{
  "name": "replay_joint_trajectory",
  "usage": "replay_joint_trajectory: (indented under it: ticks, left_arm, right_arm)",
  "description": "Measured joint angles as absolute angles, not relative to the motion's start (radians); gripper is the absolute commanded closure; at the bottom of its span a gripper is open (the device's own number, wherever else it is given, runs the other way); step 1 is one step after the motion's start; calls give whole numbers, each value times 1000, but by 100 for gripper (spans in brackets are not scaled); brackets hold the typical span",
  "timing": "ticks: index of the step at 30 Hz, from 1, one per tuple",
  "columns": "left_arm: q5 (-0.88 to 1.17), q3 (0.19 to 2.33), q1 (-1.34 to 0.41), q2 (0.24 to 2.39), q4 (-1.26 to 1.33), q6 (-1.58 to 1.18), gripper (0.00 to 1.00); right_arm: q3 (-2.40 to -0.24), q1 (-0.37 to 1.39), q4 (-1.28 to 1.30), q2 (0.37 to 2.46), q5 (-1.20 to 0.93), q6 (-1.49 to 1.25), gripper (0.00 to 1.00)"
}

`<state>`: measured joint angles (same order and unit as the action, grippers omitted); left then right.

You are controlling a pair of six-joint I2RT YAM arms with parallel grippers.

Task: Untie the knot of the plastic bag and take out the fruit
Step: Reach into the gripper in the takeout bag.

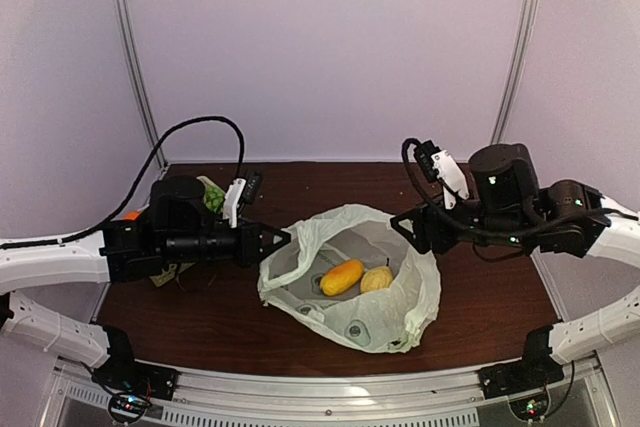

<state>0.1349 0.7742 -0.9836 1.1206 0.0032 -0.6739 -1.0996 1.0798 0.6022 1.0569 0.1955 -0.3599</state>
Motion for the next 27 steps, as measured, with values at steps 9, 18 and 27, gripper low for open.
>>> replay_joint_trajectory:
  ticks: [9,18,27]
  left_arm:
    - [75,759,-984,1086,9,-725,100]
    - [59,733,-984,1079,1,-761,100]
    - [51,733,-984,1077,-4,-780,100]
  right_arm:
    - [-1166,1268,540,1155,187,-325,44]
    - [-1077,1280,385,1369,160,-299,47]
    - [-1092,1180,362,1561,225,-372,42]
